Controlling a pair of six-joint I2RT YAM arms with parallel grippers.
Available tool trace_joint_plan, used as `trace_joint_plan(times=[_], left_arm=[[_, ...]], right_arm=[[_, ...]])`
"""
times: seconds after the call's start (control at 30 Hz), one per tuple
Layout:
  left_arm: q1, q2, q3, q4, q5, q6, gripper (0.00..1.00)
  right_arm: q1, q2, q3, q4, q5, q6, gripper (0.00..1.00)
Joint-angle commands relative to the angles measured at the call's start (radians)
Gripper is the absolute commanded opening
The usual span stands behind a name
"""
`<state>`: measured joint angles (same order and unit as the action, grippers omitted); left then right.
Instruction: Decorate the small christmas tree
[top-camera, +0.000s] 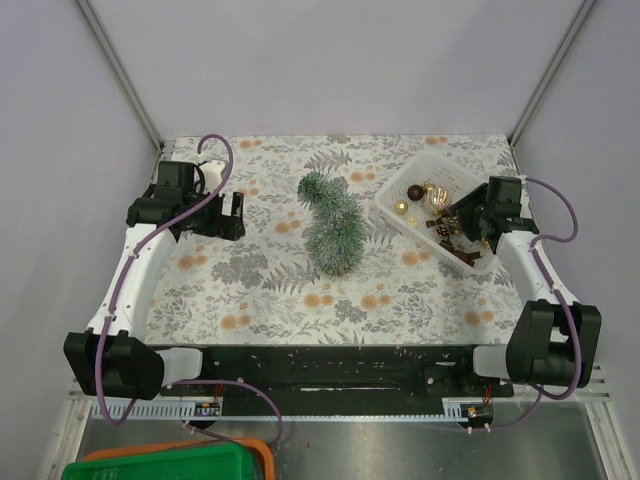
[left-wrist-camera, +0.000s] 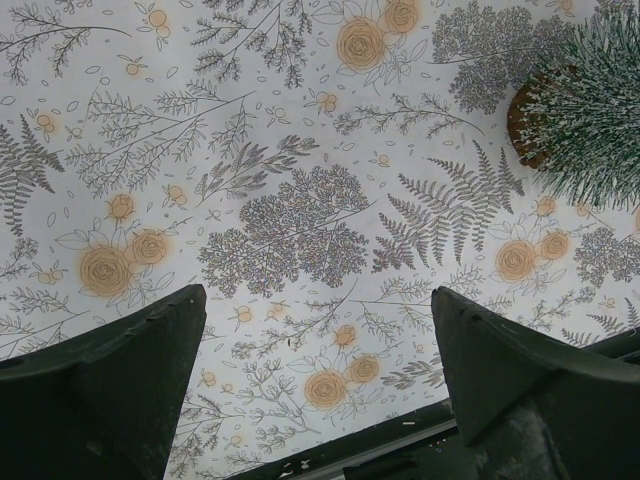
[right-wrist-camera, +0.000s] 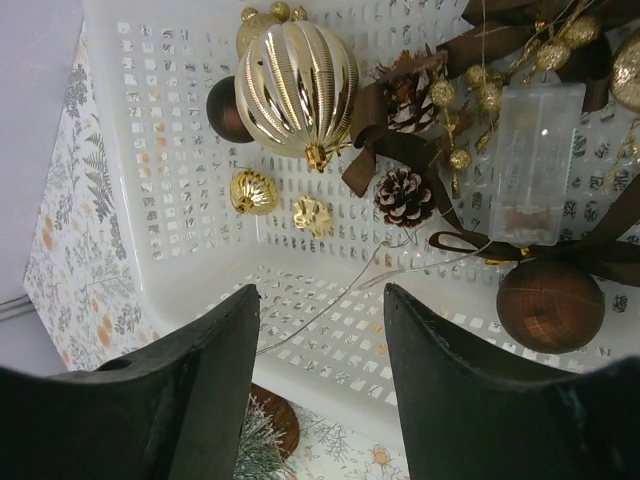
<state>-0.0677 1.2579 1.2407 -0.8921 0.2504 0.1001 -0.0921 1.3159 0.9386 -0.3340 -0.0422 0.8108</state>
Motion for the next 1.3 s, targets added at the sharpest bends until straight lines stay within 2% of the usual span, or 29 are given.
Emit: trace_joint_plan(times=[0.0,0.13,0.37,0.6,0.87,1.1,1.27], left_arm=[[0.003,-0.046,-0.007,0.025,0.000,0.009,0.99],[0.003,-0.049,-0.006,0.024,-0.003,0.009,0.99],[0.003,-0.048,-0.010,0.025,-0.011,0.010,0.99],[0.003,-0.051,-0.015,0.025,-0.016,0.010,0.99],[0.005,-0.057,0.012,0.009,-0.014,0.010,0.99],[0.003,-0.072,0.060,-0.025,0.004,0.007,0.99],[0.003,-0.091,0.106,-0.053,0.016,0.004,0.99]], right_arm=[[0.000,0.023,0.000,0.067,-0.035,0.067,0.60],[0.000,0.042,-0.009,0.098,-0.025,0.093,0.56],[0.000,0.046,-0.043,0.156,-0.031,0.123,0.38],[0.000,0.025,-0.023,0.176,-0.022,0.126,0.01],[0.005,-0.041,0.155,0.142,-0.047,0.067,0.00],[0.028,-0.050,0.463,0.075,-0.067,-0.031,0.00],[0.049,-0.004,0.669,0.049,-0.148,-0.044,0.00]])
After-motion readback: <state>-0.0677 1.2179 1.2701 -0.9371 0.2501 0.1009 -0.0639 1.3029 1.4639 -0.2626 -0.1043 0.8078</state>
